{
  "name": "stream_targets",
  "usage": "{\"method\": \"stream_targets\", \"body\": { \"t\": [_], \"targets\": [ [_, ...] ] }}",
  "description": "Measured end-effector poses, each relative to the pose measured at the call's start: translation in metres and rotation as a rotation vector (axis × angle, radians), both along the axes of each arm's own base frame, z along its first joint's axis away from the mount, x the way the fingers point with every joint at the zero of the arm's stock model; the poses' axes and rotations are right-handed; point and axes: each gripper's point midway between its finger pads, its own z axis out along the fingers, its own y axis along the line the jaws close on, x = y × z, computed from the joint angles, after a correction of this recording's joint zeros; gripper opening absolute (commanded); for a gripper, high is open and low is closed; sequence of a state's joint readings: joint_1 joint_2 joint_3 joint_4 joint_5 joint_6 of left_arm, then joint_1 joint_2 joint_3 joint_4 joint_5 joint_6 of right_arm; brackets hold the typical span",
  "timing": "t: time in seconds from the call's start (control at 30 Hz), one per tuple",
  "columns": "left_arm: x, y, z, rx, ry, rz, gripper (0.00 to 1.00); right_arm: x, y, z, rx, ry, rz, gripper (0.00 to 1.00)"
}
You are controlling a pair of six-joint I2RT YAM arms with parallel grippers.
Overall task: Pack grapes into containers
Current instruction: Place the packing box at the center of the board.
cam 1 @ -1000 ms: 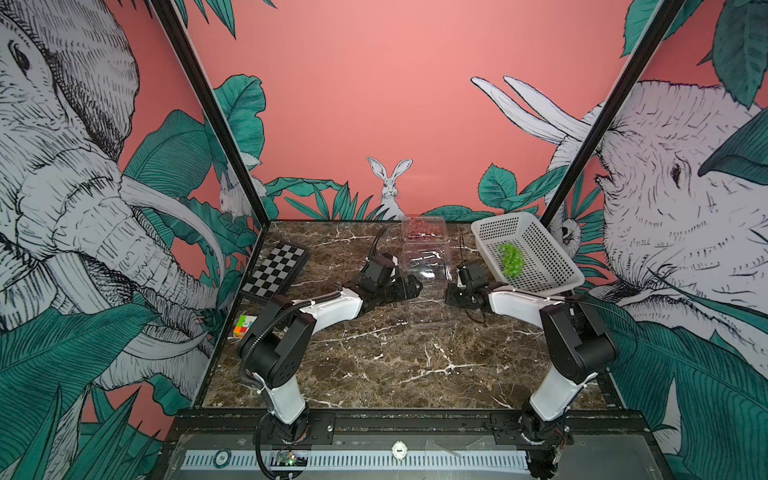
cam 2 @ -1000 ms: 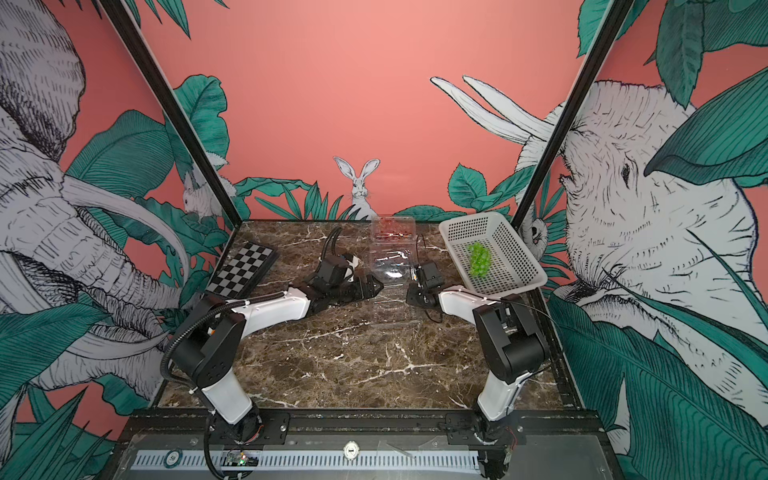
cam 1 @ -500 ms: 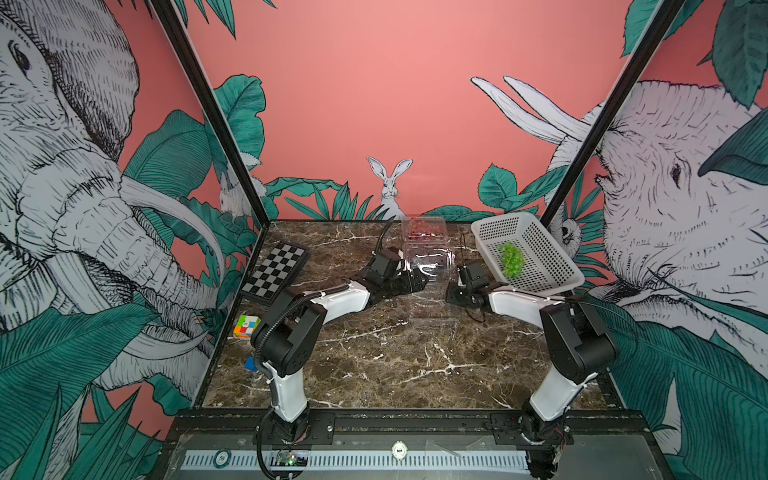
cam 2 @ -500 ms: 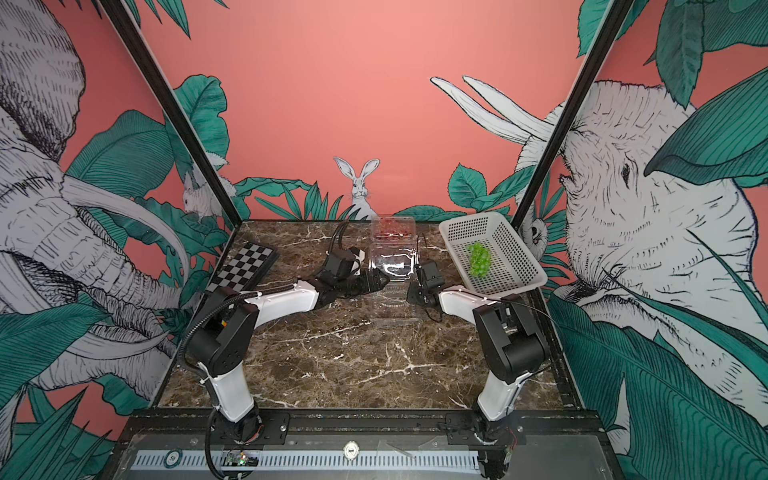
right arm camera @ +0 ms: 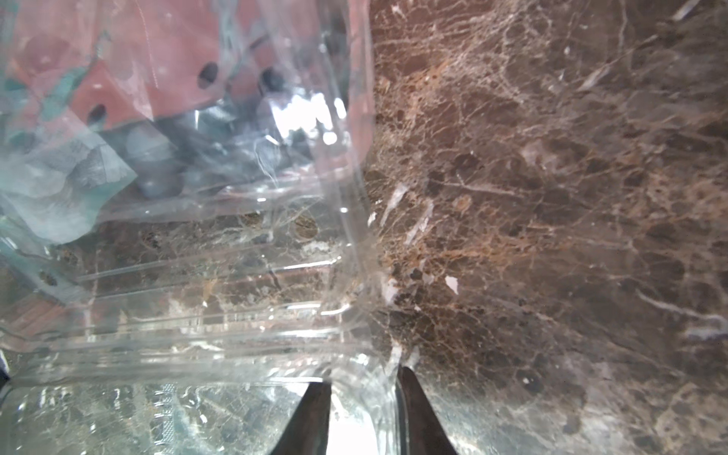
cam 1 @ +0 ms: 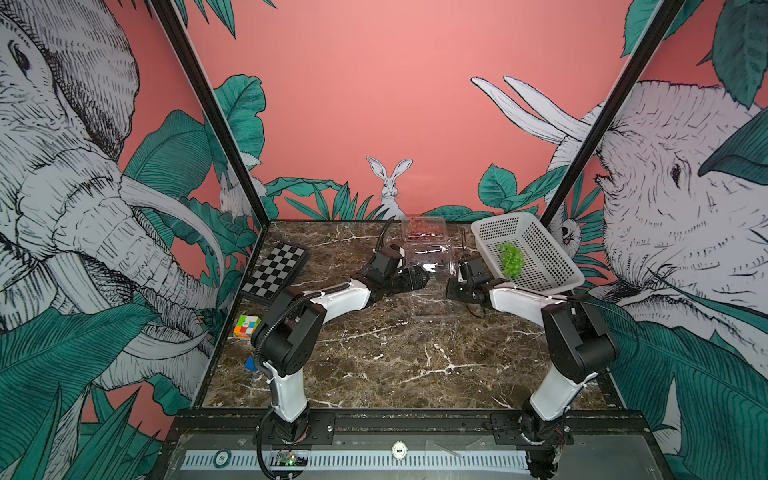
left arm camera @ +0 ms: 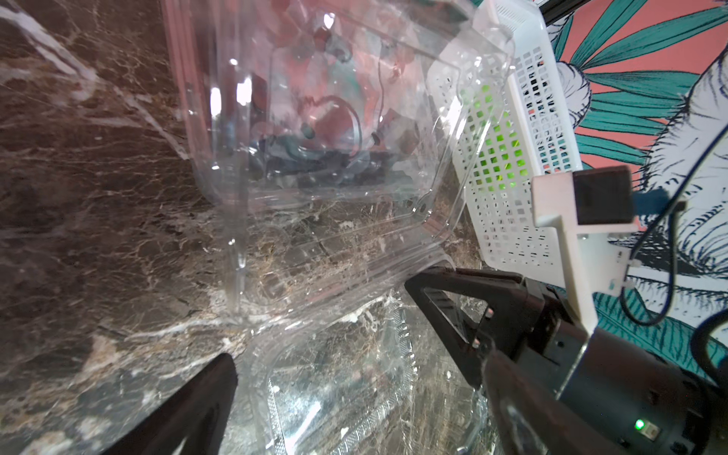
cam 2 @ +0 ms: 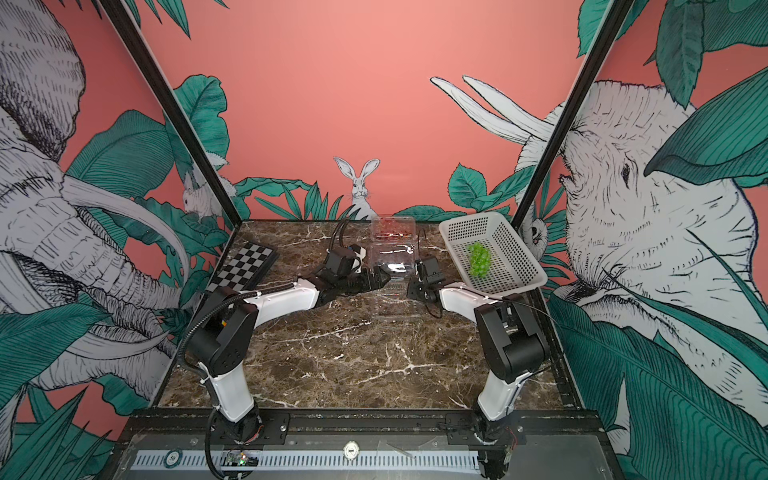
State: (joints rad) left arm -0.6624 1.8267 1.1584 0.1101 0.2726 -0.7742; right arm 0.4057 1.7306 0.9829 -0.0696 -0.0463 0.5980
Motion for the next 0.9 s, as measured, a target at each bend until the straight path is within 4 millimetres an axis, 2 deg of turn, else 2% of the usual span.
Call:
{"method": "stream_targets", "body": {
  "t": [0.07,0.43,0.73,0.9],
  "targets": [
    [0.001,-0.001,-0.001,0.001,0.001,-0.001,0.99,-0.001,0.000,0.000,0.000,0.004,0.003,0.43],
    [0.000,0.000,-0.012,0.019,0.021,0.000,0.99,-0.003,0.002,-0.001,0.006,0.016,0.015,0.51],
    [0.000,0.001,-0.014,0.032,0.017,-0.006,0.99,-0.003,-0.002,0.002,0.002,0.013,0.015,0.64],
    [0.000,0.004,-0.016,0.046,0.016,-0.004,0.99,-0.002,-0.007,0.008,-0.001,0.003,0.012,0.75]
  ]
}}
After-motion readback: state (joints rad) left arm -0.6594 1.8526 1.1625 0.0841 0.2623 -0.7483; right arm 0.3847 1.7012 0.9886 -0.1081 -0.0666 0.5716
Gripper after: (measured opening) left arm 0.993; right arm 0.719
